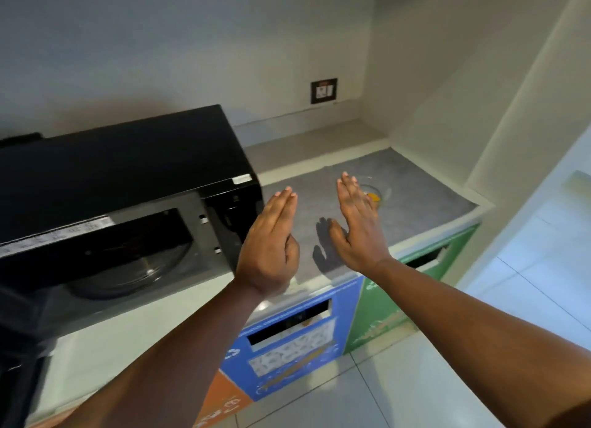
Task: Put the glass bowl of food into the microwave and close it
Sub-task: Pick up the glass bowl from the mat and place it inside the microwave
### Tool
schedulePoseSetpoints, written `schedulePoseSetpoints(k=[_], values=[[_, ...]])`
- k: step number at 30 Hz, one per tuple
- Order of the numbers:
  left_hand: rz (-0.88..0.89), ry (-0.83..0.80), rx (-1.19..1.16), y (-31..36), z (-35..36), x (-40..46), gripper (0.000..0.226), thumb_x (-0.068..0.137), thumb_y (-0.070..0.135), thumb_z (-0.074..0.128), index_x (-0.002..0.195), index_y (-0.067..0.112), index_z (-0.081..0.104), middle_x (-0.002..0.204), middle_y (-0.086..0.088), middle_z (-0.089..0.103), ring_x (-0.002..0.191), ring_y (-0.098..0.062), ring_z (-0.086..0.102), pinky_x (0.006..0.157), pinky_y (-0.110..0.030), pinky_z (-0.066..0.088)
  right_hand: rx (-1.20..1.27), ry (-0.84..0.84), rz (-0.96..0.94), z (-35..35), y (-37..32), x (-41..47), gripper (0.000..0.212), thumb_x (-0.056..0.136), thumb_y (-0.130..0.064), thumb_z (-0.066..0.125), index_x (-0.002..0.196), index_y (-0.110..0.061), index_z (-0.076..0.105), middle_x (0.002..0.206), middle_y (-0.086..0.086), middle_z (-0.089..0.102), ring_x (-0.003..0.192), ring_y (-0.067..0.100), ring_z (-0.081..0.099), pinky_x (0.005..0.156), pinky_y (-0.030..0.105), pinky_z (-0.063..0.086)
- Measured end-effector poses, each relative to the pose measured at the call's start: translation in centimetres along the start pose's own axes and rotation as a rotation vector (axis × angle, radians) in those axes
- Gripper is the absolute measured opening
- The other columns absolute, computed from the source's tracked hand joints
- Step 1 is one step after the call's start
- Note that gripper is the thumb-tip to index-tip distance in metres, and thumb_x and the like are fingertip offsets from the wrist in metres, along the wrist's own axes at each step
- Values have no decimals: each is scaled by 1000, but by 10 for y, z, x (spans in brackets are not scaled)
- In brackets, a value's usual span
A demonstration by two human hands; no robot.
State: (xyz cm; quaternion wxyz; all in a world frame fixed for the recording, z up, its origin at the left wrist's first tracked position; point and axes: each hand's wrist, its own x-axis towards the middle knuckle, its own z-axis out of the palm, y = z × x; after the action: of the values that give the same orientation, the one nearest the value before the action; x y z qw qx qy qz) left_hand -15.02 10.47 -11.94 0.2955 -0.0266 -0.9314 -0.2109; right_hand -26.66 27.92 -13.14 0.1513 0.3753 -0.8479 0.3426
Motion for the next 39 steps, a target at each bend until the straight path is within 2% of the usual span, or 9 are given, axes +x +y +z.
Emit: schedulePoseSetpoints(k=[6,11,15,18,21,27,30,33,39], values=[[-104,-15,-159,19,93,59,69,92,13,53,157,3,35,166,-13,32,155,-27,25,126,-28,16,104,46,191,-19,74,6,69,95,-25,44,159,-9,23,168,8,19,152,8,9,123,26,4],[-388,-38,-414,24,161,102,69,91,26,53,154,2,40,163,-15,37,152,-25,34,125,-34,24,235,73,321,-17,138,21,66,98,-20,51,159,-15,25,167,6,24,154,17,19,123,31,18],[-651,24,-642,11,203,135,68,92,33,57,152,5,45,159,-13,45,137,-9,44,109,-17,32,476,96,505,-11,175,39,63,100,-24,47,158,-12,27,166,2,26,148,5,21,104,-5,16],[-734,37,-728,-4,234,155,70,92,39,55,153,6,44,152,-6,52,135,-6,43,107,-18,31,692,128,642,6,208,56,53,106,-15,43,158,-12,31,164,1,29,144,3,26,86,-12,23],[-817,46,-803,-15,257,172,80,84,47,51,152,6,46,156,-6,49,146,-18,42,121,-30,29,830,152,700,25,234,68,51,107,-19,41,157,-14,33,163,-1,32,135,-1,30,85,-8,29],[-1005,125,-1095,-32,292,190,85,81,60,56,148,8,52,157,-10,49,145,-22,46,125,-40,29,1180,219,874,53,274,85,64,88,-51,61,141,-15,56,148,-6,52,137,7,43,124,38,24],[-1035,110,-1205,-32,304,196,62,104,44,42,155,9,41,162,-6,42,148,-17,40,126,-36,24,1267,211,937,52,274,85,35,98,-41,52,112,-13,69,107,-4,73,107,11,64,108,34,46],[-1066,149,-1268,-31,315,198,57,105,43,39,148,6,49,151,-8,54,138,-20,51,120,-36,35,1274,189,935,51,274,86,24,101,-27,49,84,-16,61,72,0,62,74,14,61,72,26,53],[-1035,203,-1347,-19,324,199,37,103,46,41,87,20,63,84,0,66,87,-18,62,88,-34,47,1176,248,907,49,269,81,16,103,-4,52,106,2,67,102,13,72,73,10,68,77,28,62]])
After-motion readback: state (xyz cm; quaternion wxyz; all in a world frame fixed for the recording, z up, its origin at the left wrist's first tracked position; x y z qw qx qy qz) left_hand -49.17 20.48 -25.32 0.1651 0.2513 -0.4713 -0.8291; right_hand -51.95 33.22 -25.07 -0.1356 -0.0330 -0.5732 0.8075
